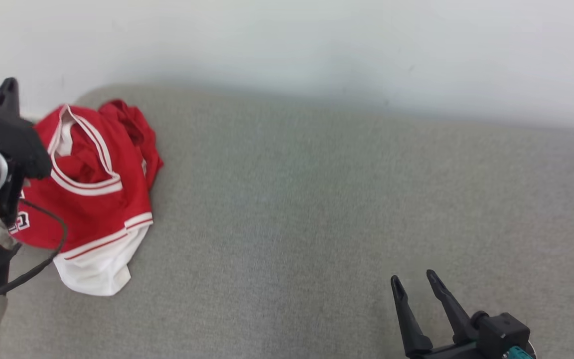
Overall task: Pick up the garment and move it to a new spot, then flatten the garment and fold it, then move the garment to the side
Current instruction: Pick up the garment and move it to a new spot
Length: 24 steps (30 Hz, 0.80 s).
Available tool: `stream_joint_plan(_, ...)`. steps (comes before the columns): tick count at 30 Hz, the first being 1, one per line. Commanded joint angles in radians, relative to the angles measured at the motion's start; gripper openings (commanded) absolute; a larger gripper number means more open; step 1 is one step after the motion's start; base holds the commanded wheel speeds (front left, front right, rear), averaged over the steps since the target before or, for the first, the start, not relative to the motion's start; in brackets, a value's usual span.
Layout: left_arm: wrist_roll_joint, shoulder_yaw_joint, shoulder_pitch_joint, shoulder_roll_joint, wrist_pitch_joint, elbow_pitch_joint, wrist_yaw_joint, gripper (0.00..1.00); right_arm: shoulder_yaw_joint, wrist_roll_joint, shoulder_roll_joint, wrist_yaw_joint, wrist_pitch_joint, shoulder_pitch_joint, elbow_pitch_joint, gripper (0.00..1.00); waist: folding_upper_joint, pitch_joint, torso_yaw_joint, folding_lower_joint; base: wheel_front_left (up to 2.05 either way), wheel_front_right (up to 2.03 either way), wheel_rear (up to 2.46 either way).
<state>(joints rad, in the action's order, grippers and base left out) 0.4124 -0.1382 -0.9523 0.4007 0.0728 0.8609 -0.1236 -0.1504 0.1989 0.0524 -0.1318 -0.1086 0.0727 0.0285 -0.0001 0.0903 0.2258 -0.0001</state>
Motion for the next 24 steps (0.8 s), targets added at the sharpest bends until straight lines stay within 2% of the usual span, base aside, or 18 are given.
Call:
stream_joint_plan(1, -0.001, -0.015, -0.003, 0.009, 0.034, -0.034, -0.004, 0.0, -0.002, 0.029, -0.003, 0.002, -0.019, -0.005, 0.017, 1.0, 0.0001, -0.117, -0.024, 0.0001, 0.0, 0.0, 0.0)
stream_joint_plan(7, 0.053, -0.049, 0.056, 0.036, 0.176, -0.172, -0.006, 0.0, -0.016, 0.078, -0.003, 0.002, -0.069, -0.015, 0.08, 1.0, 0.0001, -0.146, -0.047, 0.0001, 0.0, 0.0, 0.0)
stream_joint_plan(11, 0.061, -0.04, 0.124, 0.047, 0.176, -0.255, 0.013, 0.0, -0.023, 0.083, -0.003, 0.002, -0.078, -0.022, 0.107, 1.0, 0.0001, -0.14, -0.047, 0.0001, 0.0, 0.0, 0.0)
stream_joint_plan(12, 0.044, -0.04, 0.143, 0.055, 0.149, -0.282, 0.024, 0.35, -0.022, 0.082, -0.003, 0.002, -0.079, -0.024, 0.109, 1.0, 0.0001, -0.138, -0.044, 0.0001, 0.0, 0.0, 0.0)
stream_joint_plan(13, 0.04, -0.036, 0.165, 0.056, 0.116, -0.306, 0.033, 1.0, -0.023, 0.08, -0.003, 0.002, -0.078, -0.026, 0.112, 1.0, 0.0001, -0.137, -0.042, 0.0001, 0.0, 0.0, 0.0)
stream_joint_plan(16, 0.021, -0.038, 0.27, 0.023, -0.024, -0.383, 0.059, 1.0, -0.011, 0.078, -0.003, 0.002, -0.083, -0.018, 0.117, 1.0, 0.0001, -0.141, -0.025, 0.0001, 0.0, 0.0, 0.0)
stream_joint_plan(21, 0.021, -0.039, 0.491, -0.047, -0.268, -0.495, 0.069, 1.0, 0.016, 0.068, -0.002, 0.002, -0.089, -0.008, 0.119, 1.0, 0.0001, -0.164, -0.014, 0.0001, 0.0, 0.0, 0.0)
stream_joint_plan(24, 0.008, -0.05, 0.626, -0.086, -0.323, -0.548, 0.076, 1.0, 0.028, 0.067, -0.003, 0.002, -0.088, -0.005, 0.117, 1.0, 0.0001, -0.179, -0.02, 0.0001, 0.0, 0.0, 0.0)
